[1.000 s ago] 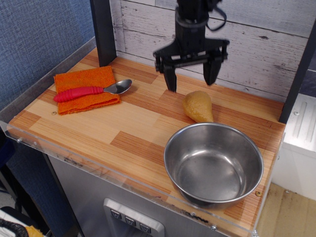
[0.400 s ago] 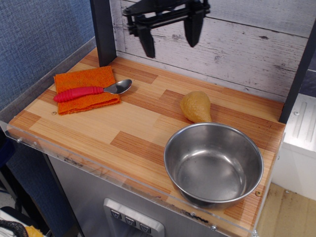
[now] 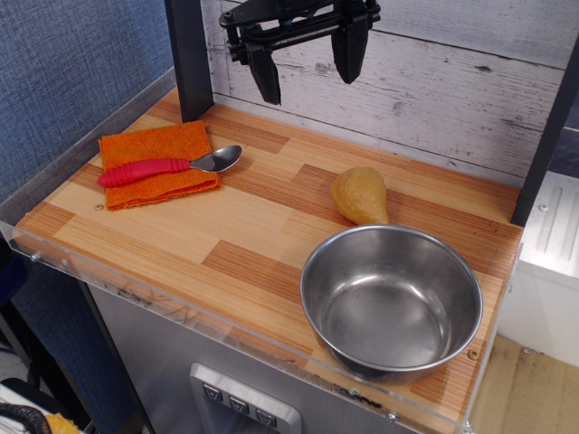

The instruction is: Move toy diagonally little bit top on the right side

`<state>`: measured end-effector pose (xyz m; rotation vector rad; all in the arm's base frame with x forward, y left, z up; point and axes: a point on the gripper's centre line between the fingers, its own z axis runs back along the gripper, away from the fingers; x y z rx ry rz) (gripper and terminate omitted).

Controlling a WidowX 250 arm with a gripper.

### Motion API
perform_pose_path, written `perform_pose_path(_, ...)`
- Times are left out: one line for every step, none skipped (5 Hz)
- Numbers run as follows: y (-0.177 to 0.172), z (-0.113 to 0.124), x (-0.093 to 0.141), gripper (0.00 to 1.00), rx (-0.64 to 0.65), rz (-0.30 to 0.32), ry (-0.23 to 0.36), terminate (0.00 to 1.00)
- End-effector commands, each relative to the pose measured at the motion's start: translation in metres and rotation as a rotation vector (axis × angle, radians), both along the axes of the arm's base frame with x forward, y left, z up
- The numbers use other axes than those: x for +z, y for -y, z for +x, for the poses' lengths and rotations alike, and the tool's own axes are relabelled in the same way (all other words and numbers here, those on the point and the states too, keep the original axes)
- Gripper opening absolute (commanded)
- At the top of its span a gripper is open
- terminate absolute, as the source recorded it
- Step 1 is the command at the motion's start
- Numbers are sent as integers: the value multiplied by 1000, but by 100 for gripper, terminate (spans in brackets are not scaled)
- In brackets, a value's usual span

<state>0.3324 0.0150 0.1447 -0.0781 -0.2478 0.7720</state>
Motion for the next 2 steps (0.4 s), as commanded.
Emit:
perform_pose_path(1,-4,16,100,0,5,50,0)
perform_pose_path(1,-4,16,100,0,5,50,100)
